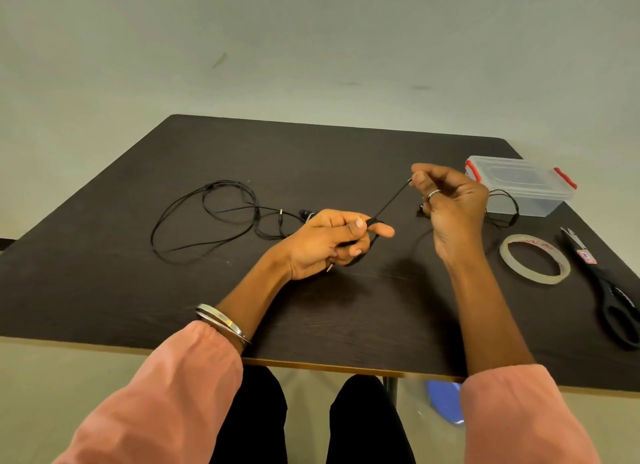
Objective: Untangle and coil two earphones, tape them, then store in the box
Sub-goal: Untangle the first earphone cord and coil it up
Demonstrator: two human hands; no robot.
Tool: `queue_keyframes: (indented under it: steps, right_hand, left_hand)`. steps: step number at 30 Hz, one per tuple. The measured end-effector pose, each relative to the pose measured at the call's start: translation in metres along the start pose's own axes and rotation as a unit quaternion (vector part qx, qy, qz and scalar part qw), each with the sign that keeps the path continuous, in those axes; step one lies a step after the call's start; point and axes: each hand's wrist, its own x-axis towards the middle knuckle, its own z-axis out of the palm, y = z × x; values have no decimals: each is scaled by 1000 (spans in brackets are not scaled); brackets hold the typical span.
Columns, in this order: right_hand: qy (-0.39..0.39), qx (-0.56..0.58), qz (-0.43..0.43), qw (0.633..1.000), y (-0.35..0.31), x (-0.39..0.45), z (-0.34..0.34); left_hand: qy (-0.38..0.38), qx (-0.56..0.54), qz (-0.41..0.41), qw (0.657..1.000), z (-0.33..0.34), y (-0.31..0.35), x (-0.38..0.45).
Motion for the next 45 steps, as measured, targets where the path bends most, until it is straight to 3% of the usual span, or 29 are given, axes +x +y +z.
queue_keyframes:
  steps: [3, 5, 9, 13, 19, 25, 31, 35, 45]
  right_hand:
    - [-26, -59, 6, 998, 7, 1, 1]
    - [-82, -138, -24, 987, 12, 0, 4]
    - [-260, -263, -133, 919, 17, -15, 20]
    - [-361, -341, -208, 843, 18, -29, 32]
    - [-408, -343, -245, 810, 10, -39, 40]
    - [-330, -248, -231, 881, 0, -37, 38]
    - [-257, -139, -168, 942, -6, -30, 29]
    - [-188, -137, -155, 960, -6, -24, 26]
    - [-154, -86, -107, 979, -2, -17, 25]
  left_hand:
    - [81, -76, 35, 993, -2, 4, 1]
    - [127, -147, 69, 979, -5, 8, 4]
    - [222, -249, 135, 933, -21, 13, 3]
    - [328, -254, 149, 898, -29, 14, 0]
    - [375, -145, 127, 907, -24, 12, 3]
    - [335, -10, 97, 937, -22, 6, 4]
    - [187, 141, 34, 972, -9, 5, 3]
    - [88, 141, 11, 986, -2, 3, 1]
    - [41, -9, 9, 999, -1, 2, 1]
